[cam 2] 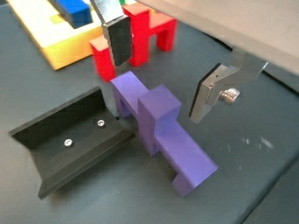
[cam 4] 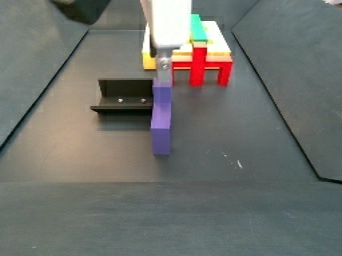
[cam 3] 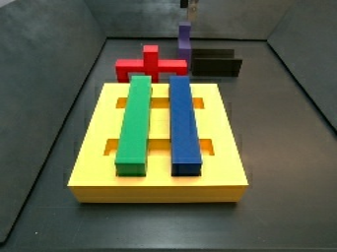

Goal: Pick up the purple object. Move up. Move to above the board. Insert the purple object.
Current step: Pick up the purple object.

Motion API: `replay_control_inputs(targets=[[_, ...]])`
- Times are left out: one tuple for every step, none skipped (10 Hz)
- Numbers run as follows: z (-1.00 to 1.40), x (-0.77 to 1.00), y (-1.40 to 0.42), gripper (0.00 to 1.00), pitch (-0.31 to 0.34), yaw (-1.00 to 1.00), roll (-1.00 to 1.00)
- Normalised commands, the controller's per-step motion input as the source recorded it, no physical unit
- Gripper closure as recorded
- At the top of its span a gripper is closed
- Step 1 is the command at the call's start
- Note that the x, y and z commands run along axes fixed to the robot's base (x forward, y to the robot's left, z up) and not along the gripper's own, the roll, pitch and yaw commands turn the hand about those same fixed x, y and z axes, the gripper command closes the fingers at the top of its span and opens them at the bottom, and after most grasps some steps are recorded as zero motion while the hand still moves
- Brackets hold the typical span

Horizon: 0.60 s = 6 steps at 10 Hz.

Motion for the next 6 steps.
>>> replay_control_inputs(targets=[[-0.33,0.0,0.06,0.0,0.0,-0.6,-0.06],[-0.35,-0.07,0.0,0.0,0.0,-0.36,-0.07],[-0.38,0.0,0.0,0.0,0.0,-0.26,-0.08],[-0.4,0.0,0.0,0.0,0.0,-0.21,-0.08],[-0.39,0.01,0.0,0.0,0.0,-0.22,-0.08],[-0.35,0.0,0.0,0.0,0.0,-0.21,-0.05]])
